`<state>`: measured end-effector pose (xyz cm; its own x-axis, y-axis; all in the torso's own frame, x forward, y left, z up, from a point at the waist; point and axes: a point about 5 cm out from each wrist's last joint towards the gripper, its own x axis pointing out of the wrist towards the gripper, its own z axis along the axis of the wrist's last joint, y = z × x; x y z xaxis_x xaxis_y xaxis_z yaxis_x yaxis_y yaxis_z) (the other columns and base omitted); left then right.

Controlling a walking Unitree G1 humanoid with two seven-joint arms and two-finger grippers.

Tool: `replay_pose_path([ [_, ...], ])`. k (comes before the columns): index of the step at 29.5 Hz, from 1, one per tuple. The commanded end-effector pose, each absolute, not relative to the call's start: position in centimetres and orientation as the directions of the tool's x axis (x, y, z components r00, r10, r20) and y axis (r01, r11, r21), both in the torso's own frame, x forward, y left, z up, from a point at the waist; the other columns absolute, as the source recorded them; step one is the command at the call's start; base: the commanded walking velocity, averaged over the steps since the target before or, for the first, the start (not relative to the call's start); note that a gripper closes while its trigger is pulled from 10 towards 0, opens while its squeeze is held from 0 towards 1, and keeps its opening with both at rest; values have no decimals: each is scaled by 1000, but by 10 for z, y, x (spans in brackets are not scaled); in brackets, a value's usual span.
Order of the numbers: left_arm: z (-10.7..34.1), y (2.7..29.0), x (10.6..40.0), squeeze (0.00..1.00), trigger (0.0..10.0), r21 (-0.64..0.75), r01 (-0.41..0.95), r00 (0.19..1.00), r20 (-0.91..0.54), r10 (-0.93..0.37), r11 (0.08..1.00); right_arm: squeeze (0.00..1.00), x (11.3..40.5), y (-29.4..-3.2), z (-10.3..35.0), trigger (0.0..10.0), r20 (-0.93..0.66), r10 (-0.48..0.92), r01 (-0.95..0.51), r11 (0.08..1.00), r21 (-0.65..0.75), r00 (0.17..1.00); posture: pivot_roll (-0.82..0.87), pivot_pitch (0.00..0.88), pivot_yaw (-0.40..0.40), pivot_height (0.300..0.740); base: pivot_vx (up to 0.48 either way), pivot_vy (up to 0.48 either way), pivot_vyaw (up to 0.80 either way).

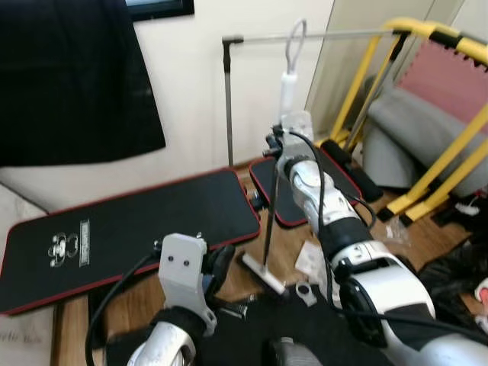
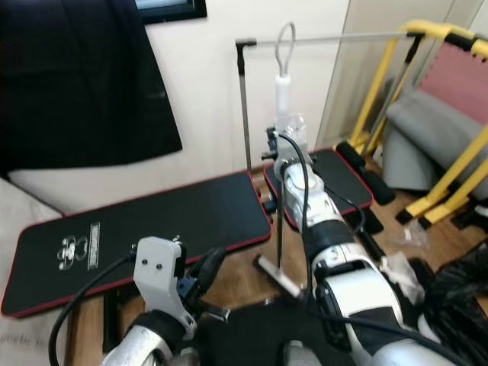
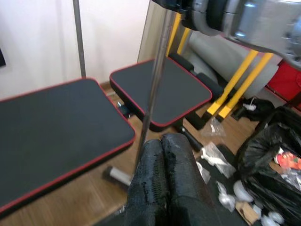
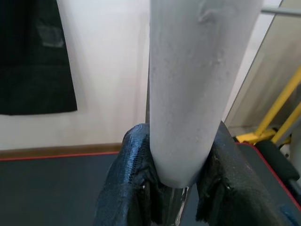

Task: Sweep floor

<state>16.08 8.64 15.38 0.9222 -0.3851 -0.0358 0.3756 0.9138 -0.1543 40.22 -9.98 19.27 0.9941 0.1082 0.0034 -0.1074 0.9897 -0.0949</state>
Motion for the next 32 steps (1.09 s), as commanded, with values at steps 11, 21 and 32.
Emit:
replay_pose_path([
  [11, 162, 82, 133, 0, 10000, -210, 348, 923, -95, -373, 914, 0, 410, -66, 239, 10000, 183, 91, -84, 995, -46, 979, 37, 372, -79, 740, 0, 0, 0],
  [21, 167, 82, 121, 0, 10000, -225, 333, 923, -122, -365, 916, 373, 410, -59, 269, 10000, 322, 26, 8, 995, -104, 946, 65, 394, -78, 740, 0, 0, 0],
  [32, 168, 83, 121, 0, 10000, -226, 322, 925, -134, -357, 919, 835, 403, -42, 284, 10000, 471, 61, 47, 976, -214, 880, 61, 388, -81, 740, 0, 0, 0],
])
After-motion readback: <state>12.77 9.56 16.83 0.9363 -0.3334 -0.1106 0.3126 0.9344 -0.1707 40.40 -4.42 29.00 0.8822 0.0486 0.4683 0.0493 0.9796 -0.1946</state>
